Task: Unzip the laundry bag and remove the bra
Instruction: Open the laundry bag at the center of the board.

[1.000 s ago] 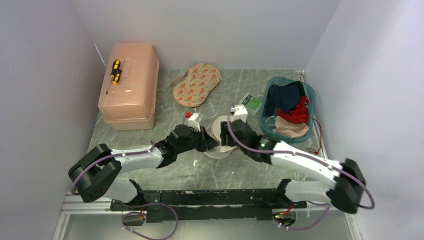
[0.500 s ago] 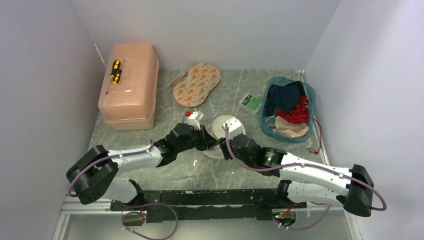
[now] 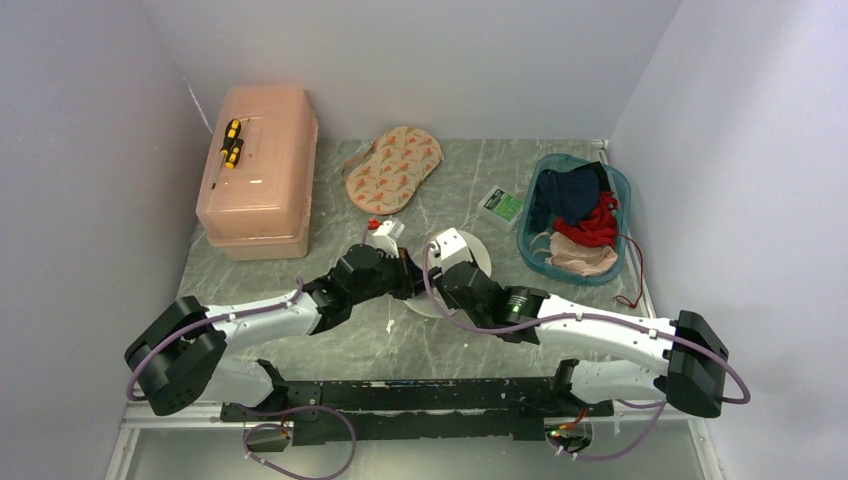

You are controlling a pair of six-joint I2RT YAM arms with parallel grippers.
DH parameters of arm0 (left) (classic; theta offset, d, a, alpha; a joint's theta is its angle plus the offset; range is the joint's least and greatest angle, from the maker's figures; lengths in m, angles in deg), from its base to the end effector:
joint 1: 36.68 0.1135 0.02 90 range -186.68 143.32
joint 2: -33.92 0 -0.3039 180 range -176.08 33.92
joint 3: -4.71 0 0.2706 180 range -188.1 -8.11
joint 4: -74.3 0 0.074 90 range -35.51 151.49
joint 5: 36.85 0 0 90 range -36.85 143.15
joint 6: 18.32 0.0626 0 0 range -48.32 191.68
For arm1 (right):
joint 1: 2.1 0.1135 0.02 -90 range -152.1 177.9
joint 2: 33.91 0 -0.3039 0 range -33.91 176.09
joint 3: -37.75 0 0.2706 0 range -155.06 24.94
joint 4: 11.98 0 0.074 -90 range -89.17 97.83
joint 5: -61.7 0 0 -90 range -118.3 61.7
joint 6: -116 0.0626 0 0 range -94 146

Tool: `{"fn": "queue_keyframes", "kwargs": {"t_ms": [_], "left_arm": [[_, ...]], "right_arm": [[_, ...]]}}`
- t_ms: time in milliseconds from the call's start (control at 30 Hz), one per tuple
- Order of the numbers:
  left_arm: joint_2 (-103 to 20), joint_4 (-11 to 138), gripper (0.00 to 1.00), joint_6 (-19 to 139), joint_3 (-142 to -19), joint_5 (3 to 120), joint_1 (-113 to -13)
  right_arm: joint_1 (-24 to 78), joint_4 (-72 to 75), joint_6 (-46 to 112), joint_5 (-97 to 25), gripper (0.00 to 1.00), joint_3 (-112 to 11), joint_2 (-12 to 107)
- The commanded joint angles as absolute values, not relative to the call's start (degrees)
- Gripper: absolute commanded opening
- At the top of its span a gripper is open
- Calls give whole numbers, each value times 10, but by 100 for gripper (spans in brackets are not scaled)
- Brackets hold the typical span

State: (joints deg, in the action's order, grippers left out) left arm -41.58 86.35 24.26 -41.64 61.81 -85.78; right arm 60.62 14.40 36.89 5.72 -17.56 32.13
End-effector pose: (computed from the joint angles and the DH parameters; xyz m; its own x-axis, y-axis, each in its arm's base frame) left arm 0.1959 -0.2406 0.2360 -0.7499 -0.2461 -0.6141 0.4276 0.5280 -0.7337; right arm 0.1516 0.2176 0.2649 -0.3721 -0.3799 -0.8469 -0.4703 0.8638 -0.1808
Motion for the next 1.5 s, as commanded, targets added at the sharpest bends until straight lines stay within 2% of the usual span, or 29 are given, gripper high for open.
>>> {"fn": "queue_keyframes", "kwargs": {"t_ms": [0,300,567,700,867,900,1233,1467], "left_arm": [[-395,867,3,253,-436,610,-861],[-403,870,3,252,-434,613,-861],[-394,865,3,251,-430,610,-861],[-387,861,3,251,-428,608,-861],[-367,840,3,252,-421,589,-861],[-360,834,3,253,-418,579,-861],[-274,724,3,261,-410,454,-859],[-259,709,3,216,-357,423,-860]], "right_arm": [[609,111,356,51,47,-192,313],[609,103,361,22,52,-176,320],[607,114,383,71,43,-184,357],[608,112,390,98,30,-188,359],[608,93,396,106,2,-176,307],[608,86,397,101,0,-172,292],[578,-20,479,43,0,-88,177],[576,-11,624,86,0,15,79]]}}
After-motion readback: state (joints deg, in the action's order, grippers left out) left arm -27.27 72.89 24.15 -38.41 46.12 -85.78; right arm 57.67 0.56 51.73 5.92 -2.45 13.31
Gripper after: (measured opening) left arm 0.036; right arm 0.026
